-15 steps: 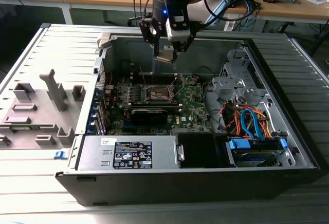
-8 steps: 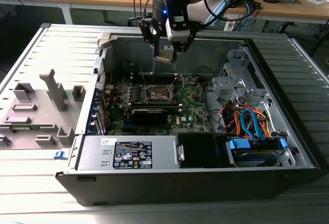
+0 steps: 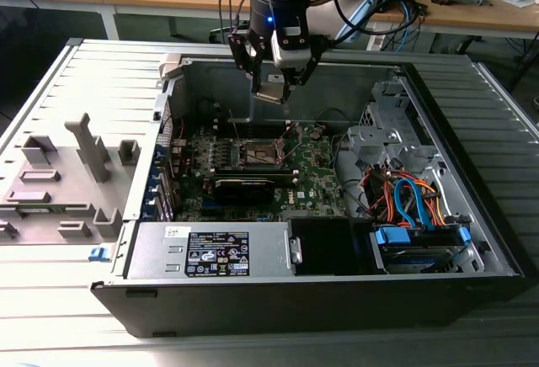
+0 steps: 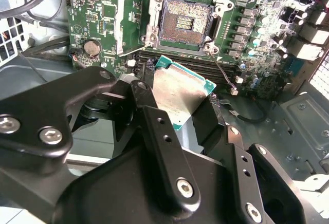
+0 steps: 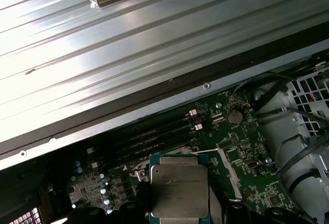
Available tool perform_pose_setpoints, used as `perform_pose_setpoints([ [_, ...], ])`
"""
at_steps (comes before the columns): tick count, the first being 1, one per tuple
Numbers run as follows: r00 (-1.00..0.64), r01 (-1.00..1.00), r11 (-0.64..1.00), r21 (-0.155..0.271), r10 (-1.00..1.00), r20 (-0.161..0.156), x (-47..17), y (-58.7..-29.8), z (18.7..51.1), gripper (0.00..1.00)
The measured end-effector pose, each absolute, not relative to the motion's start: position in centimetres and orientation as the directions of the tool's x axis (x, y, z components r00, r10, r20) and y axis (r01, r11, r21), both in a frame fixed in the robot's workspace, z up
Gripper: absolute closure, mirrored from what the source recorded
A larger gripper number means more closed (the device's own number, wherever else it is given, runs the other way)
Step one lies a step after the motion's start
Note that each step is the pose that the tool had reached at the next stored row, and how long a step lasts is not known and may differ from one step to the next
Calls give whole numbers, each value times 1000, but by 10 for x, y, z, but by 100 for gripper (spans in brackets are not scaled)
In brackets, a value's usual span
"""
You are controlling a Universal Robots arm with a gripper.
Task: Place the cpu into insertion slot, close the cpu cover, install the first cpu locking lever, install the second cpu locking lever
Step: 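Place the cpu into insertion slot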
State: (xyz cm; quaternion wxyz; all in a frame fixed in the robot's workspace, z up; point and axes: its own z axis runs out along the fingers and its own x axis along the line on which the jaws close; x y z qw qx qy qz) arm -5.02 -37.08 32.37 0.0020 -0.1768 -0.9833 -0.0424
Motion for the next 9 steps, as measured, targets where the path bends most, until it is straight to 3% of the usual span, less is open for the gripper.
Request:
perform_pose_setpoints([
  [9,-936,351,933,83,351,19,-50,-371,324,46],
])
